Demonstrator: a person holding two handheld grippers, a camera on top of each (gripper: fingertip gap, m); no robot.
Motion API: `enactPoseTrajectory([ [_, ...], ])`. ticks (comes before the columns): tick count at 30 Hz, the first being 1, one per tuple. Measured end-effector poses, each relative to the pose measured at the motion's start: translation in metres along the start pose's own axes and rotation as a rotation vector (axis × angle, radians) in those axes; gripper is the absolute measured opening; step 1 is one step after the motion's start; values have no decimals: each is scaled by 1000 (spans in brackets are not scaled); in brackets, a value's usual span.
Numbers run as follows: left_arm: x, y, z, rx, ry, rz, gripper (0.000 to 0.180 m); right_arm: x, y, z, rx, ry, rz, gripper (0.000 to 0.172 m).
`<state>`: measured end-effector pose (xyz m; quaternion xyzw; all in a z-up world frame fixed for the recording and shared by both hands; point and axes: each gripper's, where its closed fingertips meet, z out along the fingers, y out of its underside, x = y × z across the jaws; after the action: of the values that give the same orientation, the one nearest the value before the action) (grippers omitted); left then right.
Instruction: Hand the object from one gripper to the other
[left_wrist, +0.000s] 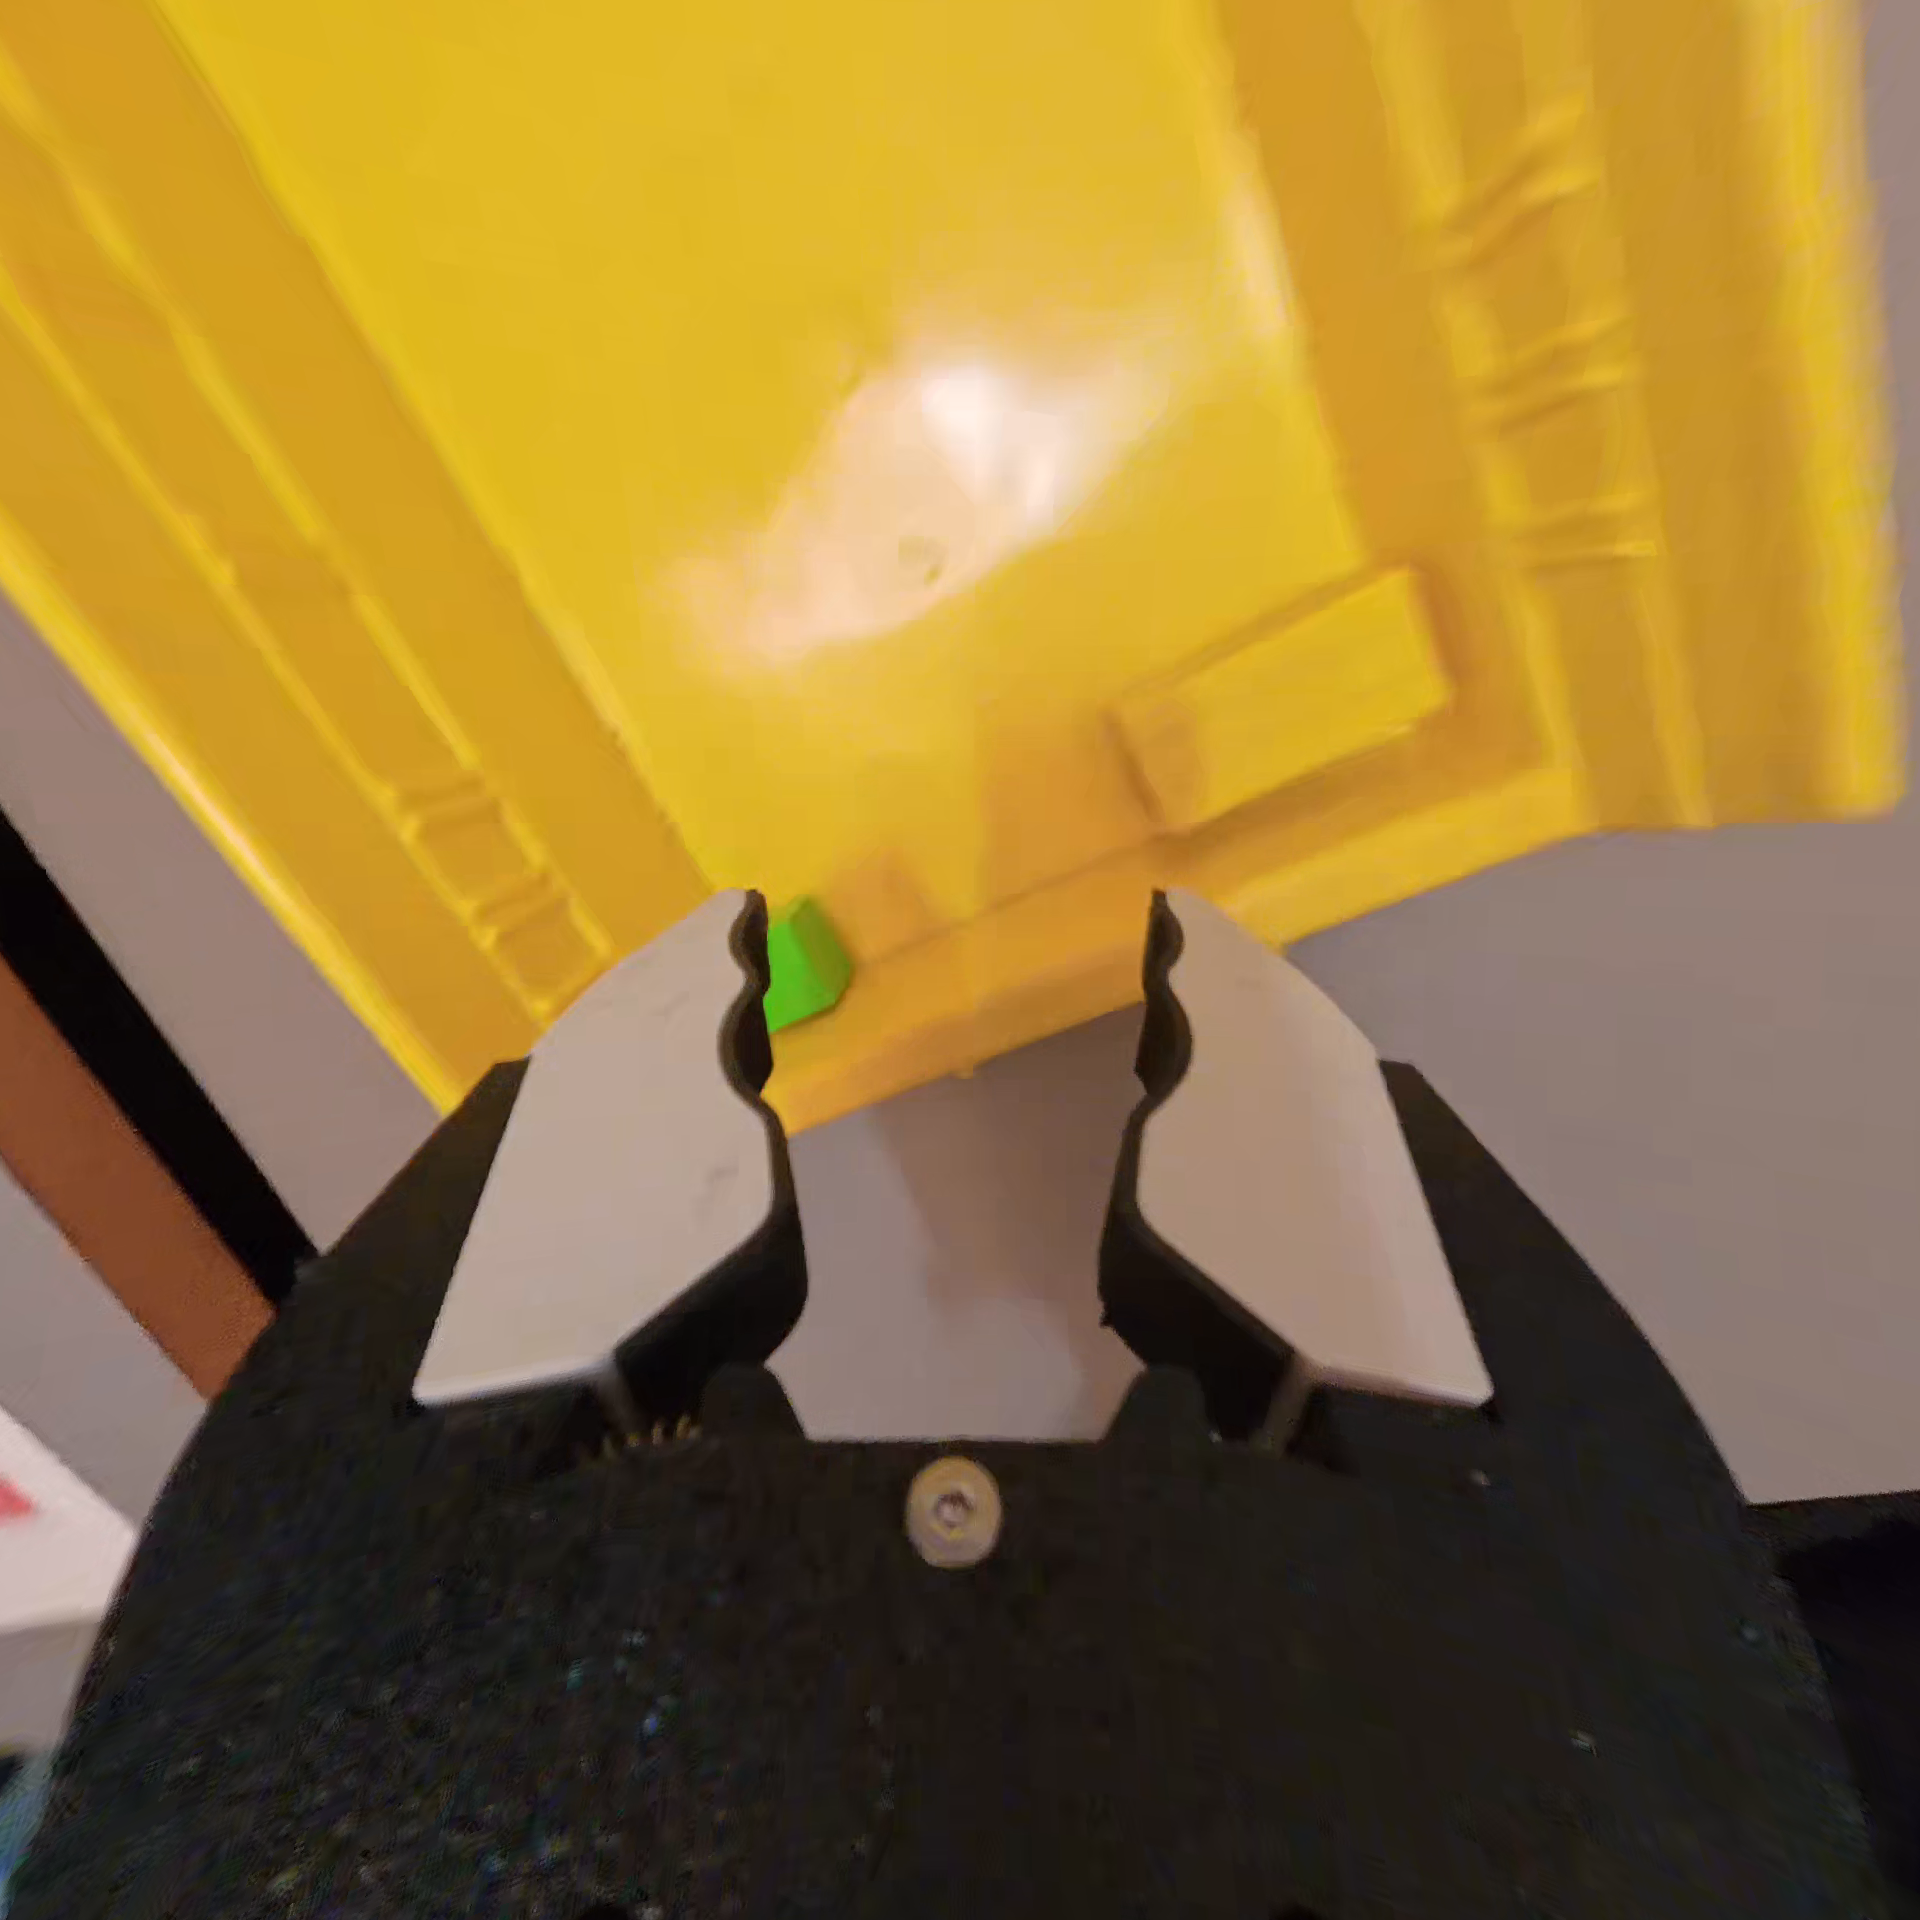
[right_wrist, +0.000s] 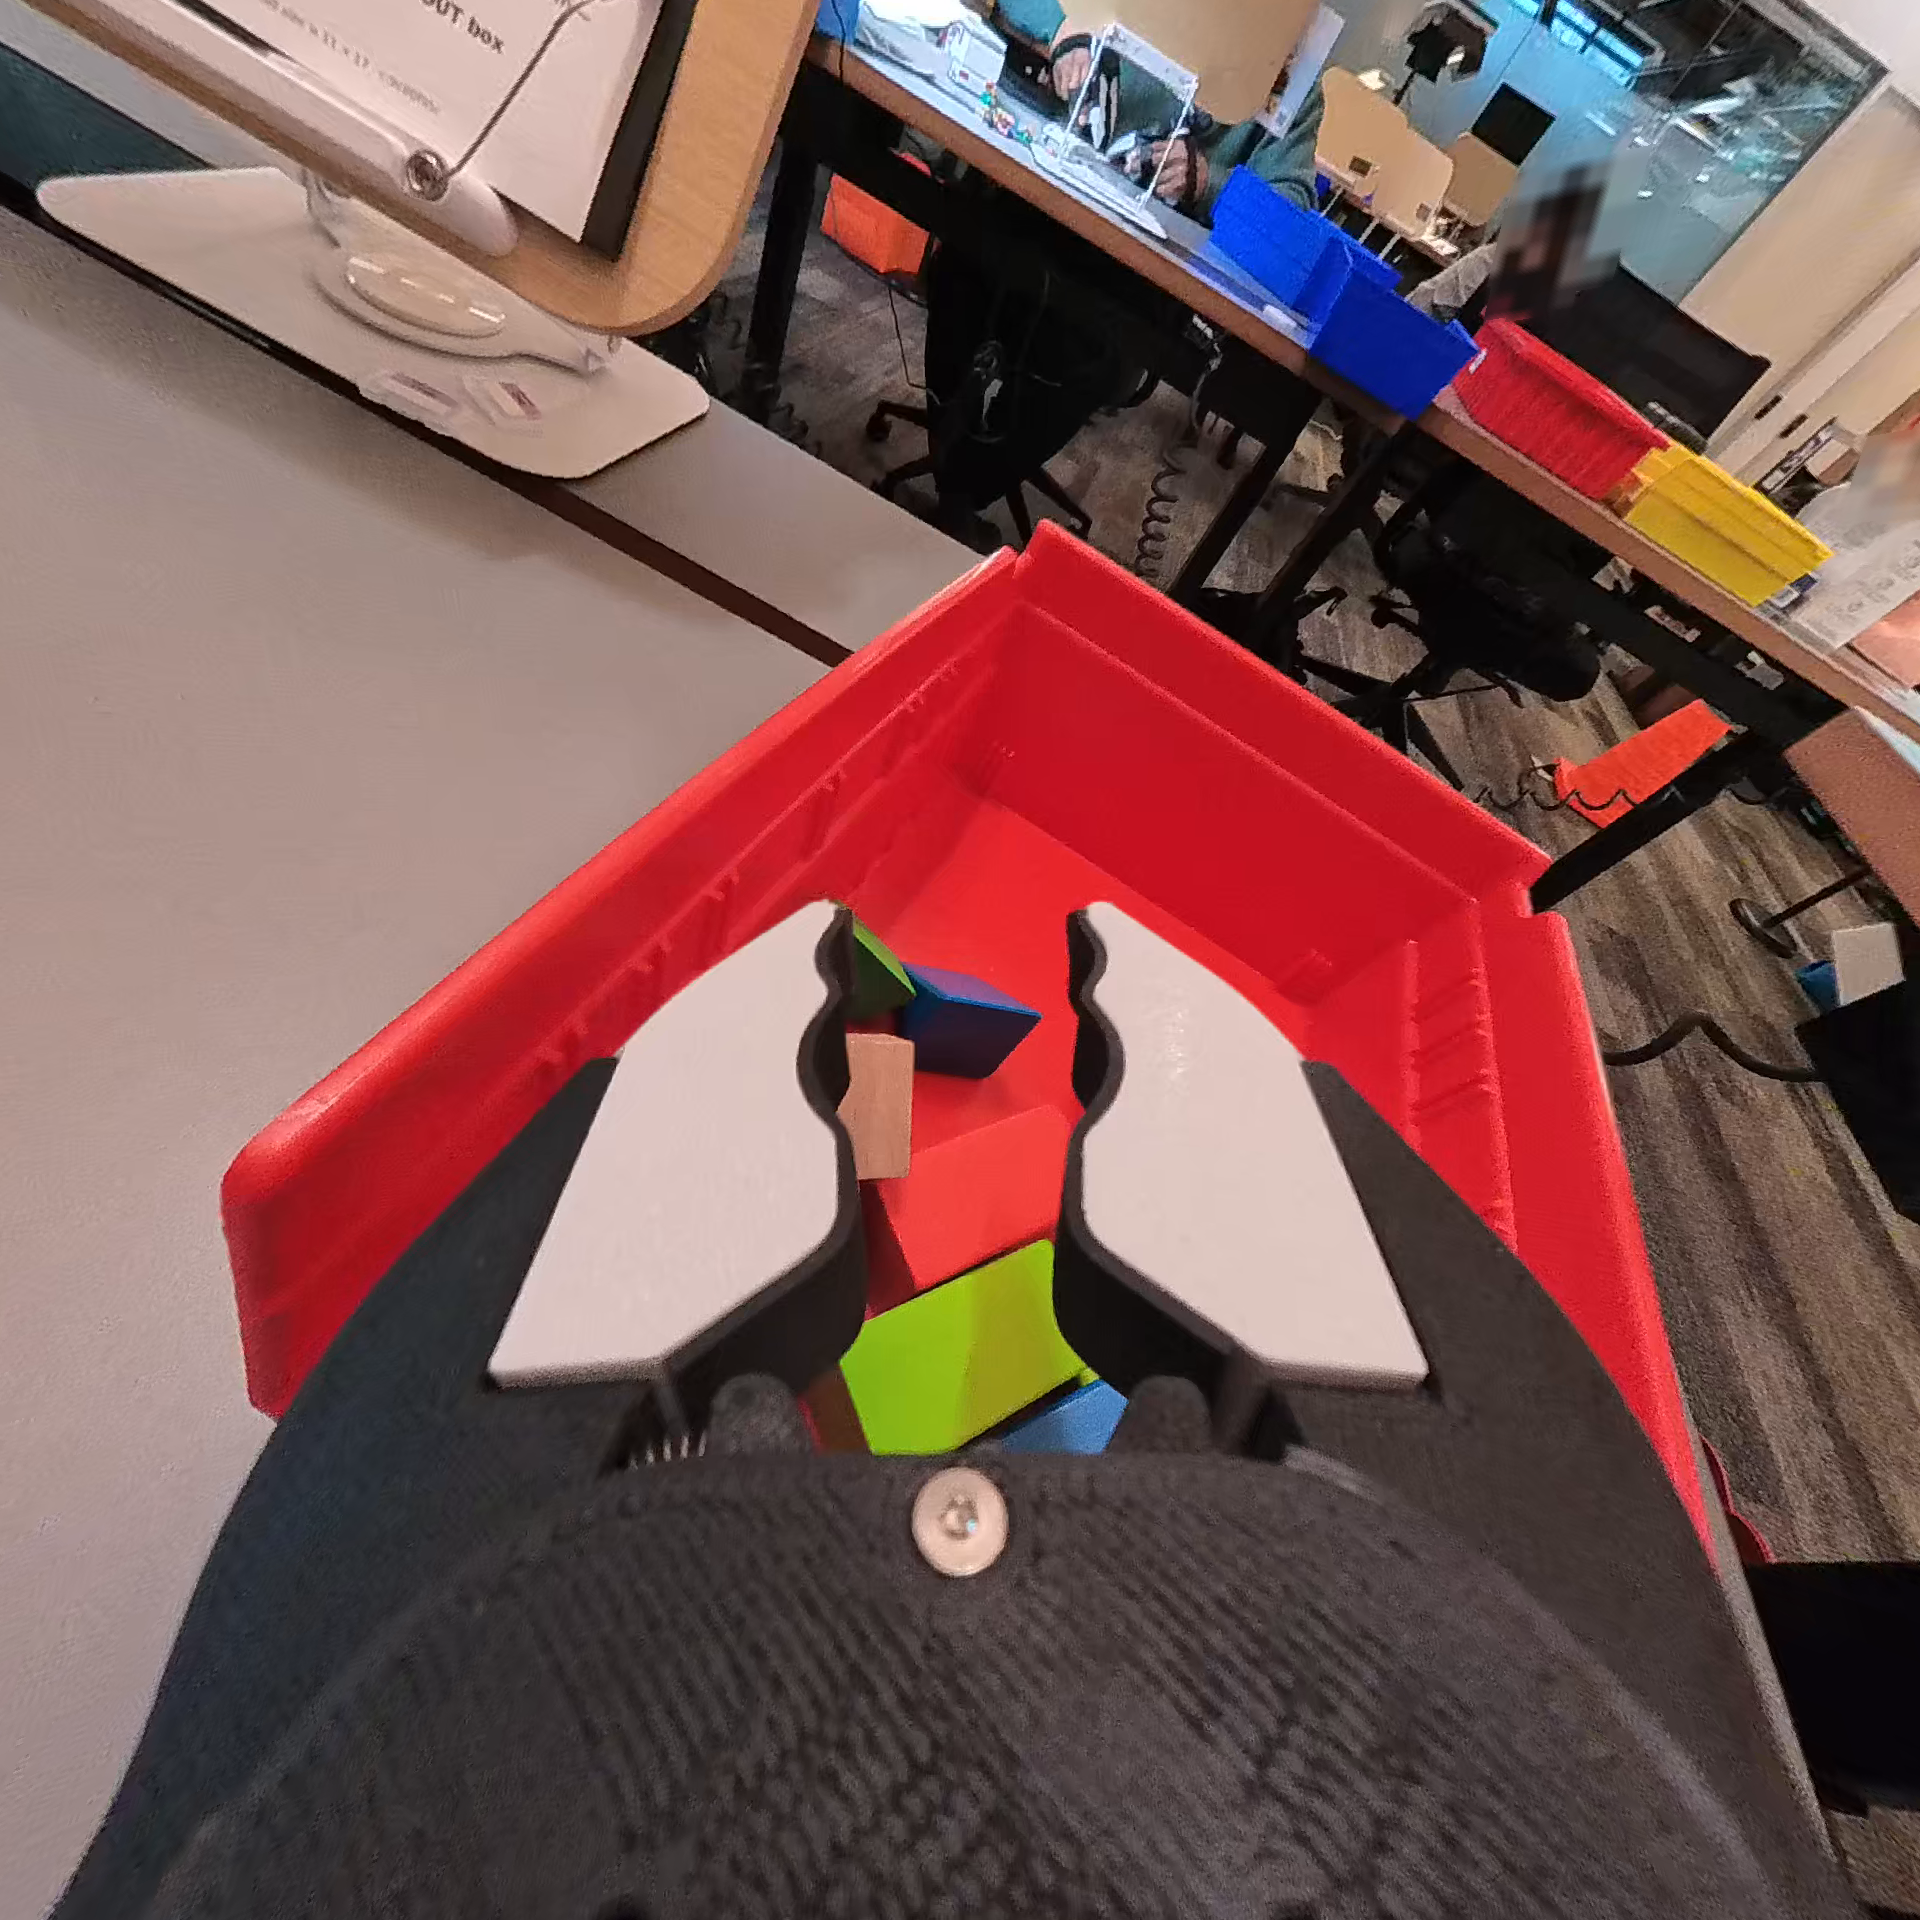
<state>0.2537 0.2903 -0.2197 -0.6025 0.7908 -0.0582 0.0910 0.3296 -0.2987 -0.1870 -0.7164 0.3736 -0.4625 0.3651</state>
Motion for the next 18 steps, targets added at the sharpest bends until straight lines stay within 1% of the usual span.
enactPoseTrajectory([
  [2, -14, 11, 12, -86, -18, -67, 68, -1, 1, 1, -12, -6, -10, 40],
  [7, -36, 28, 34, -224, -82, -137, 66, -2, 0, 0, 1, -14, 4, 39],
  [13, -38, 40, 45, -277, -112, -213, 54, -2, -1, -1, 4, -18, 10, 39],
  [14, -37, 40, 46, -284, -115, -214, 57, -2, -1, -1, 3, -21, 12, 39],
  [15, -35, 39, 46, -285, -117, -197, 63, -2, -1, -1, 2, -23, 13, 39],
  [16, -33, 36, 44, -277, -119, -157, 63, -2, 0, -1, 2, -24, 14, 39],
  [18, -27, 23, 38, -240, -121, -2, 62, -2, -1, -1, 4, -24, 17, 39],
])
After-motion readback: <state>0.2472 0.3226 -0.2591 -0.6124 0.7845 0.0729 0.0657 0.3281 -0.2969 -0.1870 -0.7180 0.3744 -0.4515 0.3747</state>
